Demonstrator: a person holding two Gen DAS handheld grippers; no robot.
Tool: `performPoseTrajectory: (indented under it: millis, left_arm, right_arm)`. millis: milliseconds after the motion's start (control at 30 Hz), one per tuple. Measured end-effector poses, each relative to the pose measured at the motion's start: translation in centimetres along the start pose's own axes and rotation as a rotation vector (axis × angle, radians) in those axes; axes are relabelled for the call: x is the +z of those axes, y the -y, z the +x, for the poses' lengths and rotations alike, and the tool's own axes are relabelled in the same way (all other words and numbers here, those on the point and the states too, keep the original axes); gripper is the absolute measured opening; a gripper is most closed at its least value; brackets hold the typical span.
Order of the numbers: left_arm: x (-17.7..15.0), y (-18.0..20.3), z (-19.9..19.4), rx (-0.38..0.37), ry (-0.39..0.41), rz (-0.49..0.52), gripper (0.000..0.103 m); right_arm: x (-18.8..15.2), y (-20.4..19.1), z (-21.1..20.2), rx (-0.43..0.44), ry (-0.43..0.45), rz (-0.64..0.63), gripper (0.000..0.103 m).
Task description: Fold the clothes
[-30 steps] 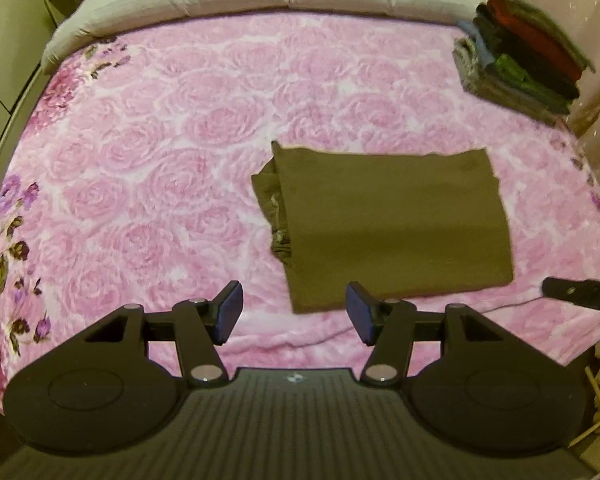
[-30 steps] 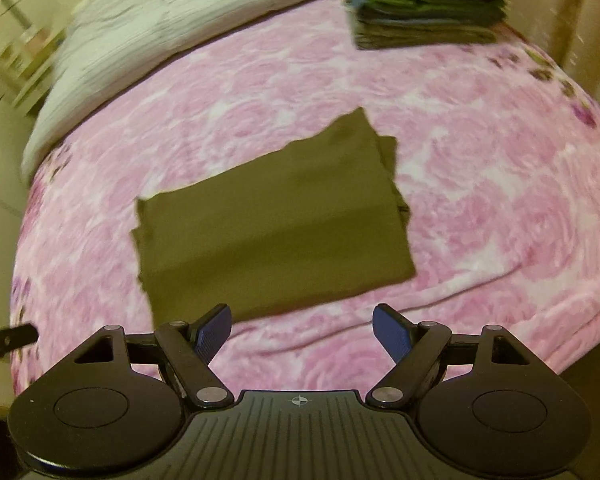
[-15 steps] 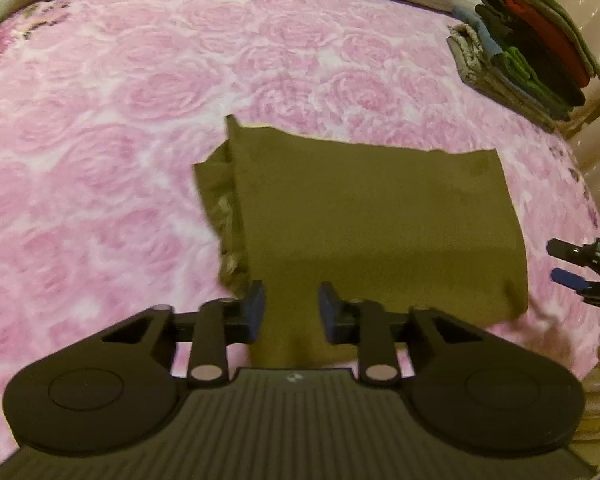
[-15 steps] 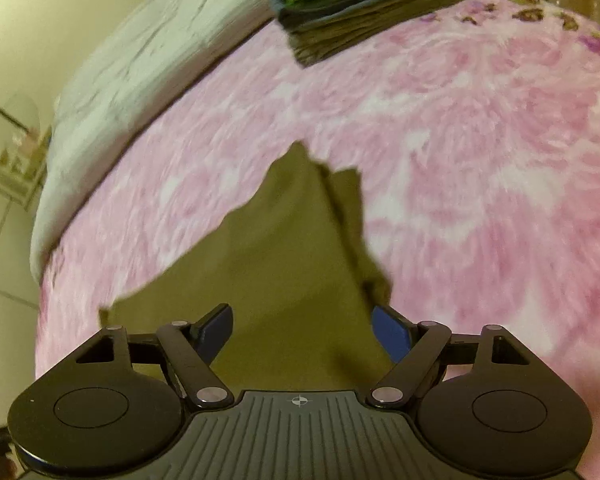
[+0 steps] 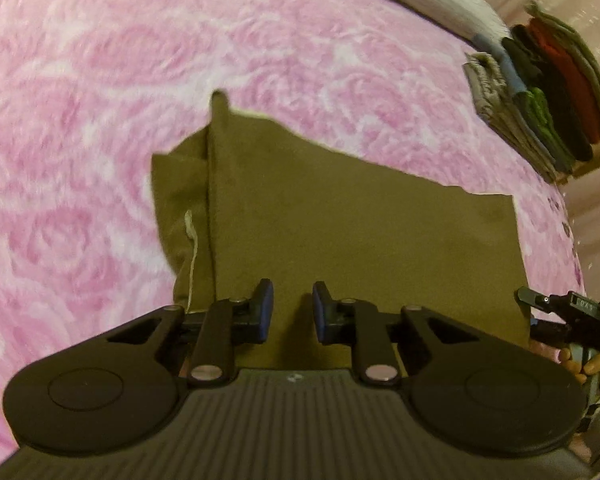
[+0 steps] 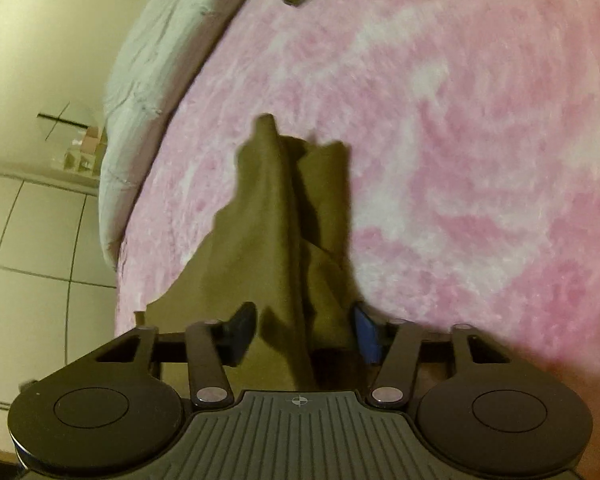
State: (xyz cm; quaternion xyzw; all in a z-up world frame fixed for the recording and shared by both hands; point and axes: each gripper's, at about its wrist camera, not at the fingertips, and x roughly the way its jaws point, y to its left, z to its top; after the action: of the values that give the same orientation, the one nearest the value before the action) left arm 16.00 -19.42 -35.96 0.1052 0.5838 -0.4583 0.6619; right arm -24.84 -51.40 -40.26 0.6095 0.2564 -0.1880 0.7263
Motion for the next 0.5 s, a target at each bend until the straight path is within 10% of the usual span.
performPoseTrajectory:
  millis: [200, 300, 500]
  left_arm:
    - [0.3, -1.1, 0.9, -0.026, -0.023, -0.048, 0.015]
    - [0.6, -1.3, 1.4, -0.038, -0.035, -0.039, 0.015]
    - [1.7, -2.4, 0.6, -0.101, -0.054, -0.041, 0.015]
  right_arm:
    - [0.0, -0.3, 1.0, 0.031, 0.012, 0.034, 0.052]
    - [-0.3, -0.8, 1.6, -0.062, 0.014, 0.059, 0.019]
    - [-1.8, -9.3, 3.2, -0.486, 0.074, -0.116, 0.015]
